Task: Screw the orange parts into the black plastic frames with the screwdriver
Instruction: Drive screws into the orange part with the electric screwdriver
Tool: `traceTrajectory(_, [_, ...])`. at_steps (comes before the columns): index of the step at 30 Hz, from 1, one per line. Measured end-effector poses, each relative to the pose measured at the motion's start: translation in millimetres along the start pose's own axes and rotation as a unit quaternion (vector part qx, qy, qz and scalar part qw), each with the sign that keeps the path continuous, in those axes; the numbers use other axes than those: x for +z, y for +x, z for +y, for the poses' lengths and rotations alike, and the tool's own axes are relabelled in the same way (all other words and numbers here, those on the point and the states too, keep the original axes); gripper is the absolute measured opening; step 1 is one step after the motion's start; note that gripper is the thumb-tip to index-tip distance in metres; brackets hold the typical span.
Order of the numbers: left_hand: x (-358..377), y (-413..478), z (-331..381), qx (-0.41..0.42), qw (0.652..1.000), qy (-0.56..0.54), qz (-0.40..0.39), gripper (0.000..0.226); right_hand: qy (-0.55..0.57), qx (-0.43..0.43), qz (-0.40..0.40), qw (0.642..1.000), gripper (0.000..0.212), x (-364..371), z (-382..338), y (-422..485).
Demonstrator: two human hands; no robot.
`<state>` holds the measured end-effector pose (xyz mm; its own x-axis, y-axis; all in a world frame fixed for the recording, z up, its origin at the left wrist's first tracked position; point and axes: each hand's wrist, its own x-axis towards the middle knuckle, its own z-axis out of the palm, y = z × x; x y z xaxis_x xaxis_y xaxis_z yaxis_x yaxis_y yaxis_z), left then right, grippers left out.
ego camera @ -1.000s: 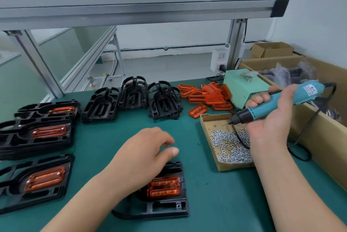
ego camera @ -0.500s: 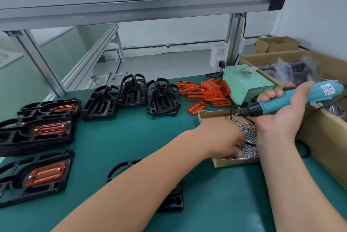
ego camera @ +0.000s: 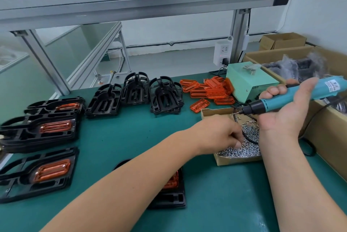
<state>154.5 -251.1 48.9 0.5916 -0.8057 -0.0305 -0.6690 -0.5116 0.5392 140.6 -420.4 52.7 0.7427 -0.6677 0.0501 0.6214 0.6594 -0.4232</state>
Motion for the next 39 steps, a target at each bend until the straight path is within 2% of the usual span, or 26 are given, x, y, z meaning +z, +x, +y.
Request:
traceTrajectory(14, [-4, -13, -8, 0.011, 0.999, -0.008, 0.053, 0.009, -0.008, -0.002, -0.013, 1.0, 0.035, -1, 4, -1])
traceTrajectory(32, [-5, -20, -10, -0.014, 0.997, -0.063, 0.052, 0.015, -0.011, -0.003, -0.03, 0.999, 0.032, 2, 5, -5])
traceTrajectory(36, [-12, -29, -14, -0.024, 0.98, -0.161, 0.118, 0.011, -0.017, -0.005, -0.036, 0.999, 0.032, 1, 6, -5])
traceTrajectory(38, [-19, -42, -21, -0.039, 0.946, -0.287, 0.148, 0.014, -0.021, -0.003, -0.035, 0.999, 0.032, 0, 7, -5])
traceTrajectory(39, [-24, -52, -25, -0.047, 0.912, -0.373, 0.161, 0.014, -0.022, 0.0, -0.034, 0.999, 0.032, 0, 7, -5])
